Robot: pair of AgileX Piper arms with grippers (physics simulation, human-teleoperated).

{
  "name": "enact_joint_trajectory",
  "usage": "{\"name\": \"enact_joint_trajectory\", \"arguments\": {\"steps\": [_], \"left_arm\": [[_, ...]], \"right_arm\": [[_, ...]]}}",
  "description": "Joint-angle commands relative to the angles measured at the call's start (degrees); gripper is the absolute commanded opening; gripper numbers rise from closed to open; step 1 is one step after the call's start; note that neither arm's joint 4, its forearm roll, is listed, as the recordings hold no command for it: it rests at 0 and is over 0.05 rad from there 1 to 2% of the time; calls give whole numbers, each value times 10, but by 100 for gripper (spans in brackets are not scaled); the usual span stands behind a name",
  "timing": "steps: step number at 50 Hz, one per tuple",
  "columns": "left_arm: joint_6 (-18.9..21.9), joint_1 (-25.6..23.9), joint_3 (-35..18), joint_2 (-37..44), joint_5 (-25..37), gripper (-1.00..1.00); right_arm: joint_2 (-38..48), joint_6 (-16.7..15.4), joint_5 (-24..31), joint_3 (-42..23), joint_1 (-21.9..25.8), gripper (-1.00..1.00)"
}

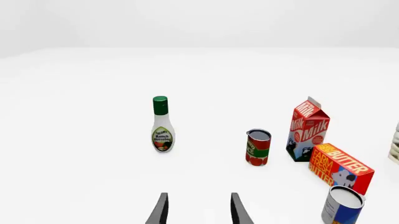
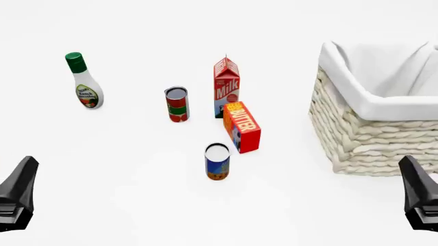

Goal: Pick the alphabet soup and place it in the basket.

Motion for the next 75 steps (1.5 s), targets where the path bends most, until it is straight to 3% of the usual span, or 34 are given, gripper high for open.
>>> {"name": "enact_joint_trajectory", "arguments": {"steps": [1,3,4,7,9,11,12,13,15,18,26,34,36,38,39,44,49,55,62,66,75], "left_arm": [[0,0,0,0,0,100],[0,0,0,0,0,100],[0,0,0,0,0,100],[0,0,0,0,0,100],[0,0,0,0,0,100],[0,0,0,0,0,100],[0,0,0,0,0,100],[0,0,0,0,0,100],[0,0,0,0,0,100],[0,0,0,0,0,100],[0,0,0,0,0,100],[0,0,0,0,0,100],[0,0,0,0,0,100],[0,0,0,0,0,100],[0,0,0,0,0,100],[0,0,0,0,0,100],[0,0,0,0,0,100],[0,0,0,0,0,100],[0,0,0,0,0,100],[0,0,0,0,0,100],[0,0,0,0,0,100]], "right_arm": [[2,-13,31,-28,23,100],[7,-12,43,-48,25,100],[1,-35,51,-64,29,100],[37,-33,64,-85,50,100],[40,-67,99,-110,101,100],[39,-67,100,-110,101,100],[92,-75,138,-184,131,100],[93,-75,139,-185,131,100],[102,-104,155,-202,158,100],[158,-97,186,-257,209,100],[252,-108,231,-350,254,100],[317,-108,268,-433,258,100],[323,-134,277,-451,260,100],[323,-134,277,-451,260,100],[354,-134,303,-493,279,100],[394,-131,328,-557,277,100],[431,-129,340,-561,287,100],[461,-160,334,-553,292,100],[495,-185,357,-582,301,100],[516,-182,384,-613,311,100],[561,-200,389,-652,324,100]]}}
